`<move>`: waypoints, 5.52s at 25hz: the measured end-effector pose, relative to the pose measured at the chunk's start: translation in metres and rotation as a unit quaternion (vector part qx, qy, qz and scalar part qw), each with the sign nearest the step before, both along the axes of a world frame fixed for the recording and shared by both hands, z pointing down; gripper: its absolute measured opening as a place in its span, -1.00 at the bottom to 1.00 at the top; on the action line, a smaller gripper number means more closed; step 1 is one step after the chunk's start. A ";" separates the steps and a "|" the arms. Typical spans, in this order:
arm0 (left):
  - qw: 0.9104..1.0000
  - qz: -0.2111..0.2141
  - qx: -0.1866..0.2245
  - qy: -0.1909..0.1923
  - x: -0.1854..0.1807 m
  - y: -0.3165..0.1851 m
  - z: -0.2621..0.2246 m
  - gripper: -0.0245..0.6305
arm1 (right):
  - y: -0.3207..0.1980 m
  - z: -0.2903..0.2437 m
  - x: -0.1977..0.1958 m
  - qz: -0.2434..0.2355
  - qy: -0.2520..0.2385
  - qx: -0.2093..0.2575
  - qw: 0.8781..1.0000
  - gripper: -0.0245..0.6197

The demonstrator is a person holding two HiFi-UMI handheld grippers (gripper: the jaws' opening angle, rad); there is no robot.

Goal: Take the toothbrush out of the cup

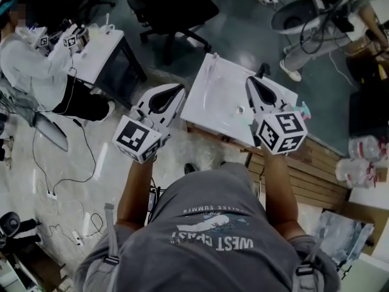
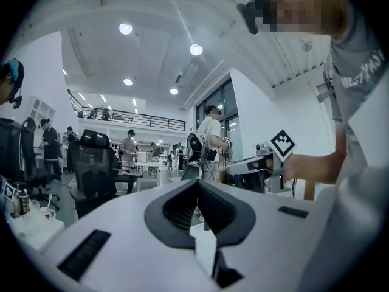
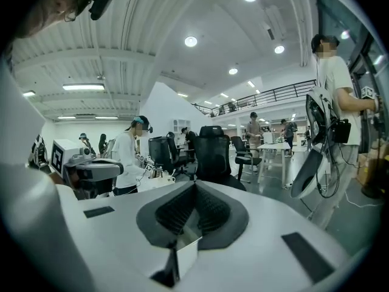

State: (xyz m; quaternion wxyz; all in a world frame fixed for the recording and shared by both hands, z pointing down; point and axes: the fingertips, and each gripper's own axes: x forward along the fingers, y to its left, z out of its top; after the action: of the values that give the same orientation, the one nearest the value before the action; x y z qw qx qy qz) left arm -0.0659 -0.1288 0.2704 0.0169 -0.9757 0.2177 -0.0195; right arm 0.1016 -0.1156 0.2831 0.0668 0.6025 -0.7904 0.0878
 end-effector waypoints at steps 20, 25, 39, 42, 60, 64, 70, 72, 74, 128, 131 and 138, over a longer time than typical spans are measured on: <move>0.998 -0.066 -0.002 -0.005 -0.027 -0.042 -0.005 -0.93 | -0.081 0.019 0.007 -0.036 -0.022 -0.013 0.999 -0.89; 0.997 -0.078 -0.018 -0.014 -0.022 -0.055 0.008 -0.93 | -0.109 0.037 0.018 -0.044 -0.027 -0.027 0.998 -0.89; 0.994 -0.087 -0.062 -0.038 0.006 -0.088 0.047 -0.93 | -0.179 0.117 0.033 -0.070 -0.056 -0.077 0.993 -0.86; 0.990 -0.101 -0.085 -0.057 0.006 -0.095 0.063 -0.93 | -0.192 0.142 0.035 -0.072 -0.058 -0.094 0.991 -0.83; 0.982 -0.118 -0.117 -0.084 0.001 -0.109 0.089 -0.93 | -0.237 0.225 0.033 -0.091 -0.055 -0.161 0.981 -0.46; 0.983 -0.123 -0.115 -0.073 0.002 -0.110 0.091 -0.93 | -0.242 0.240 0.034 -0.097 -0.052 -0.173 0.979 -0.44; 0.981 -0.132 -0.120 -0.073 -0.006 -0.110 0.098 -0.93 | -0.248 0.258 0.026 -0.104 -0.050 -0.188 0.975 -0.46; 0.979 -0.138 -0.125 -0.079 -0.010 -0.108 0.098 -0.93 | -0.248 0.258 0.025 -0.105 -0.048 -0.190 0.975 -0.48; 0.978 -0.140 -0.129 -0.086 -0.013 -0.105 0.096 -0.93 | -0.247 0.255 0.024 -0.103 -0.044 -0.189 0.976 -0.57; 0.994 -0.073 -0.061 -0.050 -0.003 -0.042 0.056 -0.93 | -0.145 0.120 0.067 -0.025 -0.028 -0.049 0.998 -0.89; 0.994 -0.074 -0.067 -0.054 0.000 -0.039 0.055 -0.93 | -0.138 0.120 0.071 -0.021 -0.030 -0.050 0.998 -0.89; 0.995 -0.059 -0.060 -0.052 0.007 -0.034 0.056 -0.93 | -0.130 0.121 0.078 -0.015 -0.031 -0.050 0.998 -0.89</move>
State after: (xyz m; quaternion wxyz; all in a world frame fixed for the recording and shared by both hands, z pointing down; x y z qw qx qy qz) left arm -0.0588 -0.1627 0.3263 -0.0317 -0.9580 0.2722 -0.0844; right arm 0.1794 -0.2461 0.4043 0.0737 0.5835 -0.7957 0.1448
